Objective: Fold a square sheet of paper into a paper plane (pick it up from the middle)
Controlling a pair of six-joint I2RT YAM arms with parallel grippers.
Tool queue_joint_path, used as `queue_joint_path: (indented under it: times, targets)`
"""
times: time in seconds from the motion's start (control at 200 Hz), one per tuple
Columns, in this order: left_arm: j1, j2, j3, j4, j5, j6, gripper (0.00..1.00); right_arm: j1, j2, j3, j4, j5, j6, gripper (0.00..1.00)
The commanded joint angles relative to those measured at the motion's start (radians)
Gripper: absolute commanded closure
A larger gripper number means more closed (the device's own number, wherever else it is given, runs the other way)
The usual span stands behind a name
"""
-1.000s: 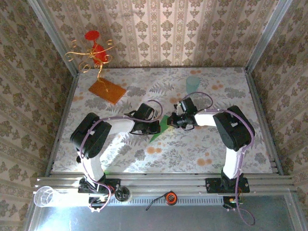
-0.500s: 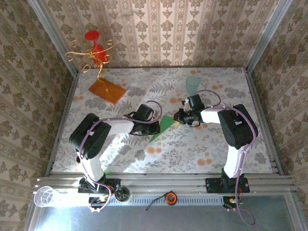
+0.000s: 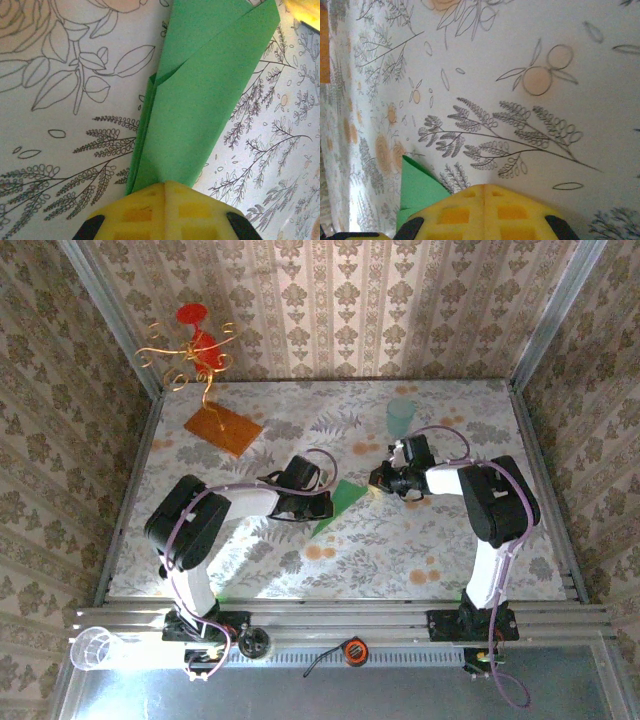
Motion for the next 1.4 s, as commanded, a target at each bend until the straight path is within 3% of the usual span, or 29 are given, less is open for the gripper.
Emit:
queue_joint_path:
  times: [0.0, 0.11, 0.2, 0.485, 0.605, 0.75, 0.89, 1.115, 1.395]
  targets:
    - [-0.006, 0.004, 0.033, -0.107, 0.003, 0.017, 1.0, -0.02, -0.073, -0.021, -0.041, 0.071, -0.01, 1.0]
    - [-0.006, -0.039, 0.073, -0.085, 0.018, 0.005, 1.0, -0.005, -0.154, -0.041, -0.061, 0.056, 0.008, 0.98]
    - [0.003, -0.091, 0.092, -0.08, 0.007, 0.0, 0.93, 0.017, -0.216, -0.062, -0.094, 0.072, 0.025, 0.94]
    - [0.117, -0.271, 0.018, -0.141, -0.091, 0.003, 0.57, 0.104, -0.327, -0.073, -0.236, 0.11, 0.05, 0.67]
    - [0.176, -0.338, -0.04, -0.167, -0.137, 0.045, 0.45, 0.174, -0.361, -0.062, -0.318, 0.19, 0.075, 0.55]
    - [0.206, -0.418, -0.103, -0.221, -0.305, 0.091, 0.16, 0.283, -0.351, -0.031, -0.412, 0.301, 0.156, 0.38]
    - [0.229, -0.488, -0.177, -0.187, -0.341, 0.119, 0.01, 0.377, -0.317, 0.006, -0.457, 0.42, 0.217, 0.22]
    - [0.246, -0.544, -0.244, -0.153, -0.322, 0.155, 0.0, 0.453, -0.232, 0.093, -0.495, 0.505, 0.261, 0.11]
    - [0.28, -0.533, -0.261, -0.147, -0.28, 0.173, 0.0, 0.473, -0.105, 0.214, -0.572, 0.555, 0.303, 0.1]
